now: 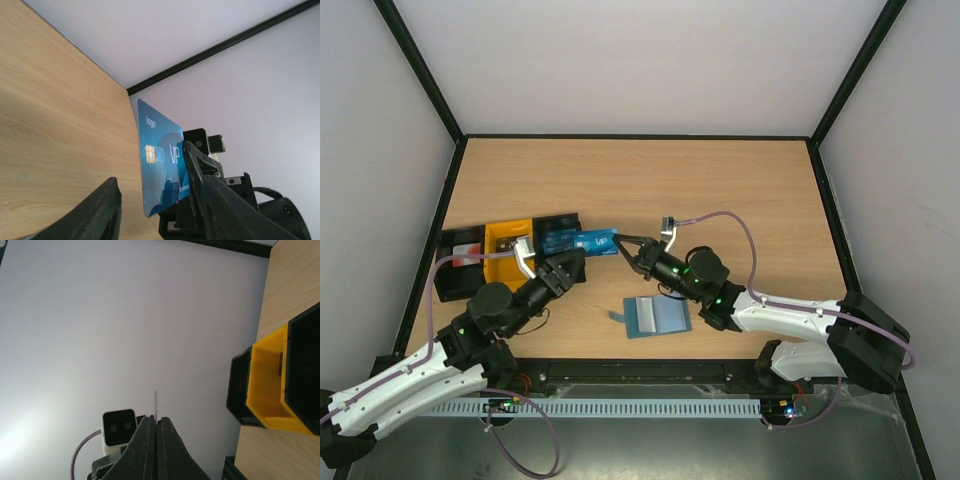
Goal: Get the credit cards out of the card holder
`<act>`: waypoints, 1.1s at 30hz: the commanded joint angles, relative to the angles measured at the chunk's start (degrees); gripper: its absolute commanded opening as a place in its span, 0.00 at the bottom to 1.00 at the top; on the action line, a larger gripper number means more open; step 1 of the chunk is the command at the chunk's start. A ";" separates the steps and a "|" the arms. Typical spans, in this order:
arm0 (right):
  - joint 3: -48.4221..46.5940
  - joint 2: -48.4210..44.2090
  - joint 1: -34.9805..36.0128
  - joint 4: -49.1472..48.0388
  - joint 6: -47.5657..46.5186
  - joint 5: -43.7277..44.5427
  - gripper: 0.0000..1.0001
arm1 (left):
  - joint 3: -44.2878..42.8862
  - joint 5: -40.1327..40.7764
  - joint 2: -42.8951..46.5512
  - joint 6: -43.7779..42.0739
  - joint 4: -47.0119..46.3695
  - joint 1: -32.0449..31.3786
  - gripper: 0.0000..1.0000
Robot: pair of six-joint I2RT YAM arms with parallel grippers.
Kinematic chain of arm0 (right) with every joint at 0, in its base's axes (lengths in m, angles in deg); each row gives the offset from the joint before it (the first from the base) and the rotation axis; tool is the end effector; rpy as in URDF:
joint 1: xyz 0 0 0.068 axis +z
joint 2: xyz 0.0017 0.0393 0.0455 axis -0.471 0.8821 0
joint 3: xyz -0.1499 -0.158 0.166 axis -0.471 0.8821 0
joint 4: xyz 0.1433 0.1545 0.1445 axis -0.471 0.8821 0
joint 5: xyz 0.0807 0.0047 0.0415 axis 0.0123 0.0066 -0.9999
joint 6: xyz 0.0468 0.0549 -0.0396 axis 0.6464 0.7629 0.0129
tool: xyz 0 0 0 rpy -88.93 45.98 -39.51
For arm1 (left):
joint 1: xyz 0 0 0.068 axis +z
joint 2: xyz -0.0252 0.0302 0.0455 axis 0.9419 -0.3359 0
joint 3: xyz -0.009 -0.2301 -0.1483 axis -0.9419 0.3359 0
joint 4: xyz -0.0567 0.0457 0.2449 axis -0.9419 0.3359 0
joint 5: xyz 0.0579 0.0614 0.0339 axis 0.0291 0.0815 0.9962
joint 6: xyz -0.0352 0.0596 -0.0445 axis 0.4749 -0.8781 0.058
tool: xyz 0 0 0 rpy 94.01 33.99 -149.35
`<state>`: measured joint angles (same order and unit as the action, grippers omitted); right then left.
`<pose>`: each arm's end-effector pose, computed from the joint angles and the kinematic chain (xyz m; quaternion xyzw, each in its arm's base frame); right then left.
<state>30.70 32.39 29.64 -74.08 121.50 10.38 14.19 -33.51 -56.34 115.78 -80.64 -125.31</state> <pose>0.1454 0.2566 0.2816 0.0344 0.6314 0.7381 0.2351 0.1044 -0.1179 0.2860 -0.1425 0.6605 -0.5859 0.4474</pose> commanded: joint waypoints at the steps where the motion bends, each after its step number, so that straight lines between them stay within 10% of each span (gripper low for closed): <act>1: 1.51 -2.40 0.22 -3.81 2.08 -1.46 0.02 | 0.81 -0.55 -0.40 0.48 -5.99 0.53 0.34; 4: 1.89 -3.15 0.18 -2.59 1.71 -1.21 0.02 | 0.90 1.52 0.42 1.73 -4.50 0.62 0.05; 11: 3.76 -3.20 0.21 -2.34 2.38 -1.43 0.19 | 1.12 2.38 1.03 1.61 -2.95 0.71 0.03; 24: 6.48 -10.24 0.19 12.18 -5.42 -3.18 1.00 | -1.25 12.86 -0.24 -4.56 7.91 1.03 0.03; 33: 9.64 -17.10 0.20 20.26 -8.63 -1.09 0.98 | -5.96 19.12 -4.48 -11.25 14.69 7.31 0.03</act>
<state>38.98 18.03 29.66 -58.54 115.54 7.80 11.61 -18.56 -58.99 109.75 -69.08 -121.35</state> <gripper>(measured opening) 0.979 0.030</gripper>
